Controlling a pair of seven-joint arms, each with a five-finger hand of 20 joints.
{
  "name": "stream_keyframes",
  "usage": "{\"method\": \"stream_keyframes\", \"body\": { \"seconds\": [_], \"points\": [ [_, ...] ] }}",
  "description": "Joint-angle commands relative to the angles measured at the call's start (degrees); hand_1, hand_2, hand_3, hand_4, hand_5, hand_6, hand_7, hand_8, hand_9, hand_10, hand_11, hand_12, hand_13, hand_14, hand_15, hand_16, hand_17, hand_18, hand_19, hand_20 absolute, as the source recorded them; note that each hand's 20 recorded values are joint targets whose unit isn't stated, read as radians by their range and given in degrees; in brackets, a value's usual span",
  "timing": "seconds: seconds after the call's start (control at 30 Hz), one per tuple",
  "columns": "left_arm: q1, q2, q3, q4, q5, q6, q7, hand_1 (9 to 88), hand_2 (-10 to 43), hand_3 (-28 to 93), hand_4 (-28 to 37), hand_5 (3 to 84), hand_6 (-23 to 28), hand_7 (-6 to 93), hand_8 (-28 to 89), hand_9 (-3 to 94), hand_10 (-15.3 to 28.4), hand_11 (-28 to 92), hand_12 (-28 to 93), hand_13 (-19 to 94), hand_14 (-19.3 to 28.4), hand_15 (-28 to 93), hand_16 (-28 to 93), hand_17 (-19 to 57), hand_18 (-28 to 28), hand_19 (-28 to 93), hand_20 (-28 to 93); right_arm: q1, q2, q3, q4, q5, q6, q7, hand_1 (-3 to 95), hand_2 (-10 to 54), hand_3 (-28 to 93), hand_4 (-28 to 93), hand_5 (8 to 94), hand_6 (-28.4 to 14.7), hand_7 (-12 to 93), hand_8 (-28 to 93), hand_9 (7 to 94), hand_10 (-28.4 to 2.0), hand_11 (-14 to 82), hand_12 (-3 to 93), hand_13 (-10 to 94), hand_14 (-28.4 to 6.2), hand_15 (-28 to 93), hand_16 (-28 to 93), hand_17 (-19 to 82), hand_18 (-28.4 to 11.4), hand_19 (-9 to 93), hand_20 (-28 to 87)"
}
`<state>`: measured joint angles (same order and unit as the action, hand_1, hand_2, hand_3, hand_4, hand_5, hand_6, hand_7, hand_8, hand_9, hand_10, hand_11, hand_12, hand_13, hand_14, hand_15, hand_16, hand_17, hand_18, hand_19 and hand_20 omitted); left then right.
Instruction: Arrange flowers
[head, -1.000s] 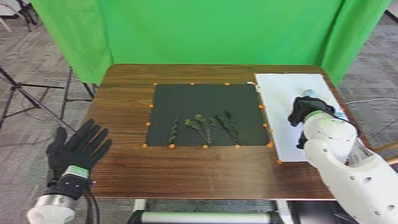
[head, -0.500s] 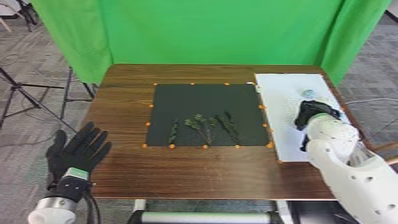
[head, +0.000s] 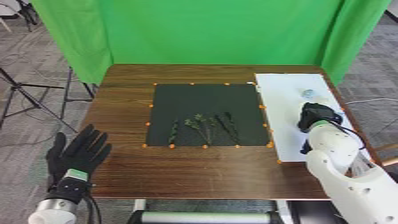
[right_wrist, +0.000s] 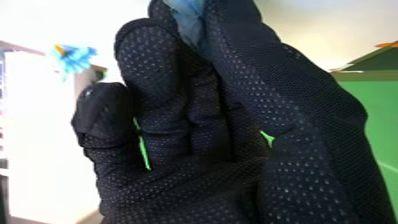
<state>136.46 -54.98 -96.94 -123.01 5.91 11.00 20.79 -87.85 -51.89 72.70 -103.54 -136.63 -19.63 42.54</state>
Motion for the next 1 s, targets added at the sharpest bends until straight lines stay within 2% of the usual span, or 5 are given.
{"method": "stream_keyframes", "body": {
  "seconds": [0.03,0.23,0.27,0.47,1.0],
  "points": [
    [-1.2,0.26,-0.47,0.67,1.38,-1.64,0.19,26.0,8.3,69,-28.3,35.4,8.4,16.4,-10,27.8,14.6,22,11,19,14.0,35,-8,-6.3,11.9,30,9,3.1,-2.5,-8.3,-5.6,-7.1,8.7,-5.4,61.4,-9.4,71,-28,70.5,-1.6,38,9,81.1,-9.0,15.4,47.2,70,-6.3,51,47,44,-19.0,92,37],
    [-4.0,3.04,-0.81,2.03,1.05,-0.07,2.2,25.7,8.5,69,-28.3,35.7,7.9,15.3,-10,28.2,14.2,21,11,19,13.3,33,-8,-6.2,11.5,30,8,10.7,-4.7,-16.6,-6.8,-10.2,13.8,-15.5,60.5,-9.5,72,-28,70.3,-1.3,38,10,80.8,-9.0,15.8,48.0,69,-6.2,53,49,43,-18.7,93,38],
    [-4.4,3.02,-1.33,2.42,1.33,-2.08,1.09,25.7,8.5,69,-28.3,35.8,7.9,15.2,-10,28.3,14.2,21,11,19,13.3,33,-8,-6.2,11.5,30,8,12.0,-5.1,-18.2,-6.8,-10.2,14.1,-16.2,60.4,-9.5,72,-28,70.1,-1.2,38,10,80.7,-8.9,15.5,47.8,69,-6.3,53,49,42,-18.6,93,38],
    [-8.8,4.88,0.9,4.08,1.51,-1.83,0.44,25.6,8.6,69,-28.3,35.8,7.5,14.5,-9,28.5,14.0,20,11,19,12.9,31,-8,-5.9,11.2,29,8,18.6,-9.9,-26.4,-3.7,-7.6,15.1,-23.3,60.1,-9.5,72,-28,69.8,-1.0,39,9,80.7,-8.6,15.6,47.7,69,-6.0,54,48,42,-18.6,93,39],
    [-11.6,4.9,4.05,5.37,1.4,-0.99,0.5,25.6,8.8,69,-28.3,36.1,7.4,14.4,-9,28.7,13.9,19,11,20,12.7,30,-8,-5.7,11.0,29,8,30.5,-21.0,-44.4,12.7,-10.1,19.6,-25.4,59.3,-9.5,73,-28,70.2,-0.4,40,7,81.6,-8.3,16.2,47.4,69,-7.1,58,47,43,-19.0,93,40]
  ]
}}
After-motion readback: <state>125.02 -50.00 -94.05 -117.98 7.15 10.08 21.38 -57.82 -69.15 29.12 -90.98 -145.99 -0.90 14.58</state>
